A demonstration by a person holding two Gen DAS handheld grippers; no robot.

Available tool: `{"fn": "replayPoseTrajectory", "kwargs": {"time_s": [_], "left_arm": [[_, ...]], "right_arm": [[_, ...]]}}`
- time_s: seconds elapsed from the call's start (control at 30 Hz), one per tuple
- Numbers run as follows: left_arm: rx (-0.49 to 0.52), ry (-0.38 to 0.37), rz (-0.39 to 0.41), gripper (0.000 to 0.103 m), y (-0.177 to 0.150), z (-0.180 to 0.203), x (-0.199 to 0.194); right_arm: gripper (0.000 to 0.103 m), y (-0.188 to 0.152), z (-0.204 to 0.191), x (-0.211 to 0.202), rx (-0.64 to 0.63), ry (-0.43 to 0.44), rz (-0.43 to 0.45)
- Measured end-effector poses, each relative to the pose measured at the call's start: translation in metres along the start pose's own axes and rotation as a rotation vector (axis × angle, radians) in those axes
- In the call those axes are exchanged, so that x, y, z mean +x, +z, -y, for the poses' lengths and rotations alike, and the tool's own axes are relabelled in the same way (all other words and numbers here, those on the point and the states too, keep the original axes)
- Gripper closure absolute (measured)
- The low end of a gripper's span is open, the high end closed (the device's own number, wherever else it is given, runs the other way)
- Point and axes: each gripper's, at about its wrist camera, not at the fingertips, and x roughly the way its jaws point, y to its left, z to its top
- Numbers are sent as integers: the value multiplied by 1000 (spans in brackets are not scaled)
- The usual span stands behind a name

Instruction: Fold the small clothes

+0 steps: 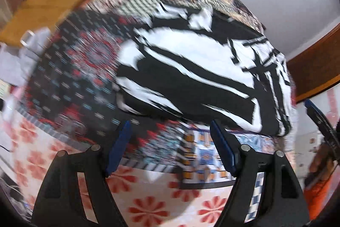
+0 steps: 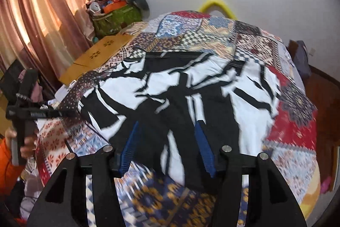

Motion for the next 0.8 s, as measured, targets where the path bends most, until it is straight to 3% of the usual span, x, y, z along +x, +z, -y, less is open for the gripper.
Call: {"fn": "replayPoseTrajectory", "kwargs": {"time_s": [0.1,0.2,0.33,0.47,0.7,0.77,0.8], "left_arm": [[-46,-66,-60,27,-5,5,18],[-64,-67,-51,26,-4,8,23],[-117,-150,-63,20,4,6,30],[-182,-186,-61,19,17,2,42],[-225,-162,-24,19,47,4,65],[-217,-117,-8,28,54,8,69],[-209,-89,-1,37,57,10,71]], "right_arm": [[52,1,-7,30,-3,17,-40],[52,-4,-4,59,3,23,-113],[52,-19,-5,88,-2,24,-220],[51,-28,-3,89,-13,42,-232],[51,-29,3,89,4,83,-238],[51,-30,4,89,9,89,-235],[51,-31,4,88,11,91,-234]]}}
